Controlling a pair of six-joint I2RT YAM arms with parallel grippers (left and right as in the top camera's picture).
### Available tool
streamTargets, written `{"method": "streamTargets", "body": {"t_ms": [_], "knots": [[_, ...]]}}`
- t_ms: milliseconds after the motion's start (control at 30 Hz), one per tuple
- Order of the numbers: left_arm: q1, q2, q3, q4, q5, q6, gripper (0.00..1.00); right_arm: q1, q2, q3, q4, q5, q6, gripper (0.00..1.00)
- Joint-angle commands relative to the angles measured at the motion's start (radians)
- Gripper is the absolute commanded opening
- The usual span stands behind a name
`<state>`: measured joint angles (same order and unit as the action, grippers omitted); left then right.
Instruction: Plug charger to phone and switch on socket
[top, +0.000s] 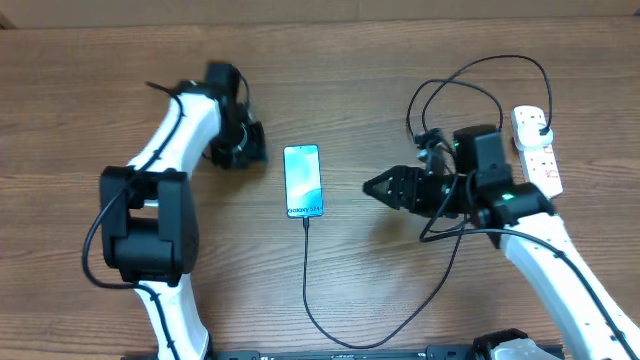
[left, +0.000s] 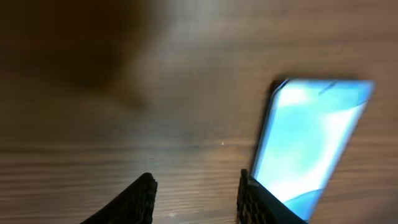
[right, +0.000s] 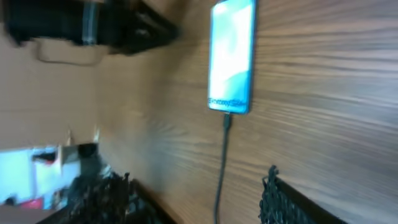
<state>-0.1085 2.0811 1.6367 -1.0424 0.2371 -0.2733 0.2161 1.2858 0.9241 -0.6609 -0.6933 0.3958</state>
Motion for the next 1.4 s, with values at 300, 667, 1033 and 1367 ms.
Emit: {"method": "streamTargets", "body": {"t_ms": [300,667,1033,1367], "knots": [[-0.005,-0.225,0.428,-0.243,-0.008,0.026,0.57,-0.268,-0.067,0.388,-0.412,0.255,-0.091,0.04],[-0.005,-0.254,0.427,-0.243,-0.012,0.026,1.0,-0.823,-0.046,0.412,-0.426,-0.121,-0.175,0.04],[-0.005,-0.254,0.427,-0.243,-0.012,0.026,1.0,-1.148,0.227,0.365,-0.322,-0.335,-0.222,0.04],[-0.005,-0.254,0.427,-0.243,-0.012,0.026,1.0,-1.154,0.464,0.353,-0.108,-0.285,-0.084,0.04]]}}
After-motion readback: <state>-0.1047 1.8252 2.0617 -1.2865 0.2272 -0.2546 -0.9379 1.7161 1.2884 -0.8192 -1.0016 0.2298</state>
